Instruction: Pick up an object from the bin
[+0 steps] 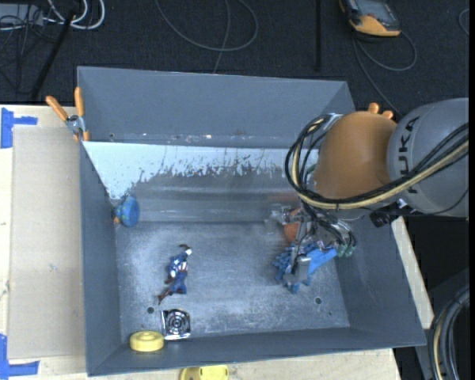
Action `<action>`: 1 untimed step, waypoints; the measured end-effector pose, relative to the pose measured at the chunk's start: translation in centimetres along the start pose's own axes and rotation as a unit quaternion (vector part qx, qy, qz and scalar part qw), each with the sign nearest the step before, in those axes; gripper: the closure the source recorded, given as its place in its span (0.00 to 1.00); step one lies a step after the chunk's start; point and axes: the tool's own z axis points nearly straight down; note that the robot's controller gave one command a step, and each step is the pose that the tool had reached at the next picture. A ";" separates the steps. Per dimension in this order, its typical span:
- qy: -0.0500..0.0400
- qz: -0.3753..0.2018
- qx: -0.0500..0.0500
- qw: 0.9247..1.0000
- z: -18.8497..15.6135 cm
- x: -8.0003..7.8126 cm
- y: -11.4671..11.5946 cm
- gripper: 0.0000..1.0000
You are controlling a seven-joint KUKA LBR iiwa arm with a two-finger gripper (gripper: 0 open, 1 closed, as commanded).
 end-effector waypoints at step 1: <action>-0.001 0.052 0.000 0.999 2.4 0.0 -1.6 0.00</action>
Offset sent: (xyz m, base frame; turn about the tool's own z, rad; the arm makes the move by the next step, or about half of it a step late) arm -0.0659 -0.0413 -0.0395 0.0578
